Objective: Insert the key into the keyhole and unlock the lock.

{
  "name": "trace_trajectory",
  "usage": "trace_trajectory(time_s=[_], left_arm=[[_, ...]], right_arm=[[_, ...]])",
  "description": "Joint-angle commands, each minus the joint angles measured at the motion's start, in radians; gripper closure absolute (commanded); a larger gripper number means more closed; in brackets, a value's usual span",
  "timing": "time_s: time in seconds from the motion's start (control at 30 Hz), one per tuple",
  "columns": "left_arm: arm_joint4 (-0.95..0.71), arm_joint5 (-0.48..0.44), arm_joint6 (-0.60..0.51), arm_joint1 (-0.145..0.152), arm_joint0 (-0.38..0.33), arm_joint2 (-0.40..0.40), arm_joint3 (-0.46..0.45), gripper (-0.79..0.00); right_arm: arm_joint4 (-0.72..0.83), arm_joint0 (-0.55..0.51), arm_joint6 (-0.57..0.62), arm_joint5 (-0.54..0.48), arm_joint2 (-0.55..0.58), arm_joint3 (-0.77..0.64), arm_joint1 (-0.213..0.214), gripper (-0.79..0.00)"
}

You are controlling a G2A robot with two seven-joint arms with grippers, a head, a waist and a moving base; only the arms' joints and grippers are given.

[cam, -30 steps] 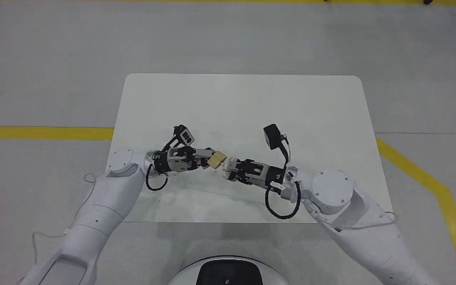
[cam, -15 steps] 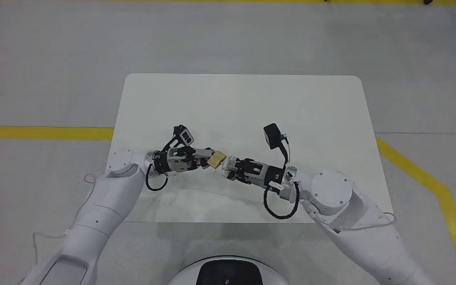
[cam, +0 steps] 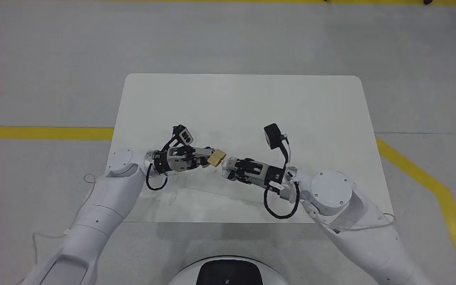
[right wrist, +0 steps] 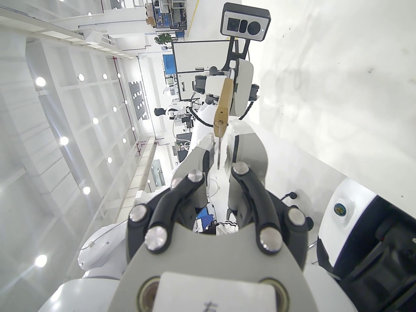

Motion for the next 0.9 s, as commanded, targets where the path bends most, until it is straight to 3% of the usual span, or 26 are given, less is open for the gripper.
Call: trace_trajectory(time_s=[0.0,0.13,0.27,0.4,0.43,0.53,0.6,0.67,0.73,0.77,0.8,0.87], left_arm=[[0.003,-0.001,0.002,0.0,0.0,0.0,0.0,0.0],[0.01,-0.006,0.01,0.0,0.0,-0.003,0.0,0.0],[0.007,-0.023,0.015,0.001,0.002,-0.014,-0.001,0.0],[-0.015,-0.02,0.012,0.001,0.009,-0.026,-0.001,0.0],[-0.023,-0.016,0.013,0.001,0.01,-0.029,0.001,0.0],[-0.034,-0.005,0.034,0.001,0.013,-0.035,0.01,0.0],[-0.043,0.006,0.041,0.0,0.013,-0.038,0.017,0.0],[-0.059,0.02,0.042,-0.001,0.013,-0.04,0.022,0.0],[-0.068,0.033,0.041,-0.003,0.013,-0.039,0.028,0.0],[-0.077,0.045,0.037,-0.004,0.012,-0.038,0.03,0.0],[-0.082,0.056,0.034,-0.005,0.01,-0.036,0.034,0.0],[-0.106,0.082,0.025,-0.008,0.008,-0.032,0.043,0.0]], right_arm=[[-0.001,-0.003,0.002,0.0,0.003,-0.001,-0.001,-0.157],[0.007,-0.011,0.015,-0.008,0.012,0.0,-0.002,-0.332],[0.032,-0.003,0.038,-0.025,0.027,0.019,-0.005,-0.357],[0.082,-0.009,0.074,-0.108,0.055,0.042,-0.008,-0.388],[0.104,-0.015,0.089,-0.134,0.064,0.051,-0.008,-0.533],[0.148,-0.039,0.137,-0.211,0.1,0.083,-0.006,-0.526],[0.173,-0.059,0.163,-0.256,0.129,0.103,-0.003,-0.499],[0.198,-0.08,0.195,-0.298,0.155,0.119,-0.001,-0.391],[0.216,-0.094,0.241,-0.356,0.181,0.128,0.001,-0.332],[0.227,-0.097,0.284,-0.407,0.19,0.135,0.002,-0.246],[0.248,-0.098,0.323,-0.469,0.199,0.15,0.001,0.0],[0.313,-0.096,0.367,-0.588,0.204,0.191,-0.006,0.0]])
